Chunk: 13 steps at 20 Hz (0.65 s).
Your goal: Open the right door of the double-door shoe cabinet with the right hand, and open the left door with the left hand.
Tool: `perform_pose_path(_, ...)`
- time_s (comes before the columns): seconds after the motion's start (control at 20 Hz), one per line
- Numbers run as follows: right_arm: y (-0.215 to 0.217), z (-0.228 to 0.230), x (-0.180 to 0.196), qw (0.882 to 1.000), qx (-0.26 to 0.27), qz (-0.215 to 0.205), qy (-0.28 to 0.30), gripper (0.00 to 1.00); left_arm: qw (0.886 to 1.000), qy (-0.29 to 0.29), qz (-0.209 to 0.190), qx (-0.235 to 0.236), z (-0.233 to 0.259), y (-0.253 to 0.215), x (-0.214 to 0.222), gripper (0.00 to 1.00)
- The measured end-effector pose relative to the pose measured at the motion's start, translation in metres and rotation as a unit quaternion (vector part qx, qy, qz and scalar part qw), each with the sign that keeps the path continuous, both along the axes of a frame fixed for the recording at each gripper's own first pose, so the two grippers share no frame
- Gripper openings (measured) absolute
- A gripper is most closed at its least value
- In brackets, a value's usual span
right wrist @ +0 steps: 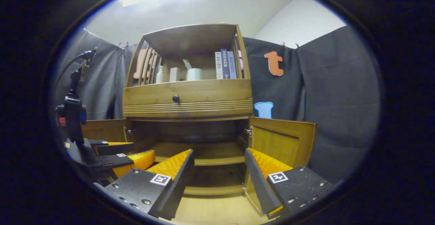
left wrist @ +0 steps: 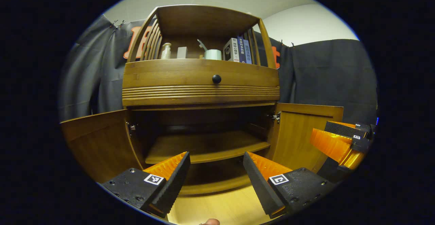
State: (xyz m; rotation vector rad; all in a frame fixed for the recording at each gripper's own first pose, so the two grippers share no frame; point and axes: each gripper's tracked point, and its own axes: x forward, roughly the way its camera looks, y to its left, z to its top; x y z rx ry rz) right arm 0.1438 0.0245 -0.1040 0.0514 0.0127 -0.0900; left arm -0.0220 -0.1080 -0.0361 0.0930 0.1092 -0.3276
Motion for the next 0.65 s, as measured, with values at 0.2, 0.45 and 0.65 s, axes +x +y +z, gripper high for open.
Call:
perform_pose_path(0.2, -0.014, 0.001, -0.009, 0.999, -0.001, -0.044, -0.002, 0.85, 0.999, -0.004, -0.051, 0.002, 0.0, -0.023, -0.005, 0.96)
perform_pose_path(0.45, -0.031, 0.005, -0.019, 0.996, -0.009, -0.087, -0.008, 0.85, 0.994, -0.002, -0.111, -0.008, 0.0, -0.058, -0.02, 0.94)
perform_pose_path(0.65, -0.044, 0.007, -0.025, 0.994, -0.011, -0.11, -0.016, 0.85, 0.988, -0.004, -0.151, -0.016, 0.007, -0.091, -0.039, 0.96)
